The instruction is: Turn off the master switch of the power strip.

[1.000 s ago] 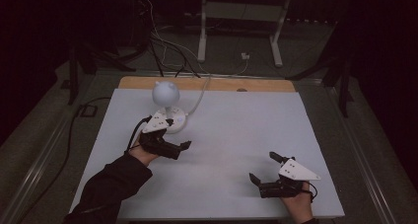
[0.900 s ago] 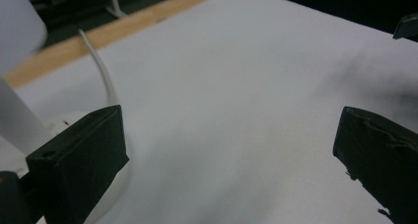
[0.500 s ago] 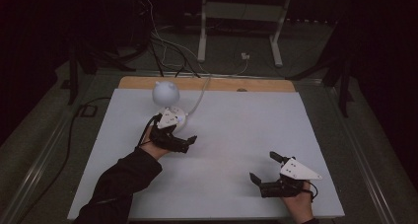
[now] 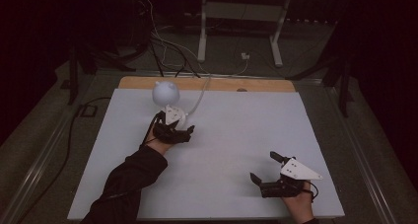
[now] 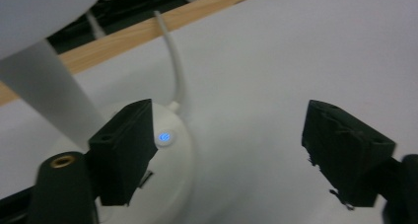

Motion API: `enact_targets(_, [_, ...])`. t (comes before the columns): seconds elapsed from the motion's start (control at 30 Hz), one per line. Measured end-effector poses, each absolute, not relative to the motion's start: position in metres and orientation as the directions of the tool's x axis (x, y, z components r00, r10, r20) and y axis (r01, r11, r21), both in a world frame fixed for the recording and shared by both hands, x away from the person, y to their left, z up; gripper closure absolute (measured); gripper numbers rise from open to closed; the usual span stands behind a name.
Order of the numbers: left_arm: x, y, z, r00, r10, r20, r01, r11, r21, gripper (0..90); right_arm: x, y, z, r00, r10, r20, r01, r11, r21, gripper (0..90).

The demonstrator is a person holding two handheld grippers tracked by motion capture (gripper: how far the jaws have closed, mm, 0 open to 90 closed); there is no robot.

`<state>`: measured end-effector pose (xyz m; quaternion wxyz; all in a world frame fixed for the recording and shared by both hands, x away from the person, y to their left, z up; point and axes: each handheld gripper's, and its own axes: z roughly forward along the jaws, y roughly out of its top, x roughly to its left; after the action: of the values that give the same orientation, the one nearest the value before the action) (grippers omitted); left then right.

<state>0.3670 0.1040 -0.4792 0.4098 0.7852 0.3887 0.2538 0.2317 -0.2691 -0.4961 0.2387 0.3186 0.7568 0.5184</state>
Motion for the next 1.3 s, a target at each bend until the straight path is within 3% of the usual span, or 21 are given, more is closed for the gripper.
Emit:
enact_targets(0.1, [0.370,0.103,-0.482,0.553,0.828,0.091,0.403,-0.362,0.841,30.5,0.232,-0.269,-0.496,-0.683,0.729,-0.032,0.233,0.259,0.937,0.0])
enact_targets(0.17, [0.372,0.102,-0.483,0.549,0.830,0.097,0.401,-0.363,0.841,40.1,0.232,-0.269,-0.496,-0.683,0.730,-0.028,0.233,0.255,0.938,0.0])
enact_targets(0.2, [0.373,0.102,-0.484,0.538,0.837,0.102,0.406,-0.363,0.839,49.4,0.231,-0.269,-0.496,-0.684,0.729,-0.024,0.235,0.251,0.939,0.0])
enact_targets(0.3, [0.376,0.101,-0.484,0.510,0.850,0.129,0.406,-0.370,0.836,57.5,0.232,-0.270,-0.496,-0.685,0.728,-0.020,0.237,0.250,0.939,0.0])
enact_targets(0.47, [0.384,0.101,-0.484,0.487,0.859,0.161,0.404,-0.384,0.830,81.8,0.231,-0.270,-0.495,-0.687,0.727,-0.017,0.238,0.247,0.939,0.0])
enact_targets(0.57, [0.388,0.100,-0.485,0.479,0.858,0.186,0.409,-0.405,0.818,88.2,0.231,-0.270,-0.495,-0.688,0.725,-0.013,0.240,0.245,0.940,0.0])
enact_targets(1.1, [0.401,0.093,-0.504,0.472,0.819,0.325,0.392,-0.526,0.755,90.0,0.231,-0.271,-0.495,-0.688,0.726,-0.010,0.239,0.240,0.941,0.0])
enact_targets(1.3, [0.404,0.089,-0.507,0.469,0.818,0.333,0.402,-0.534,0.744,90.0,0.231,-0.271,-0.495,-0.686,0.728,-0.012,0.241,0.243,0.940,0.0])
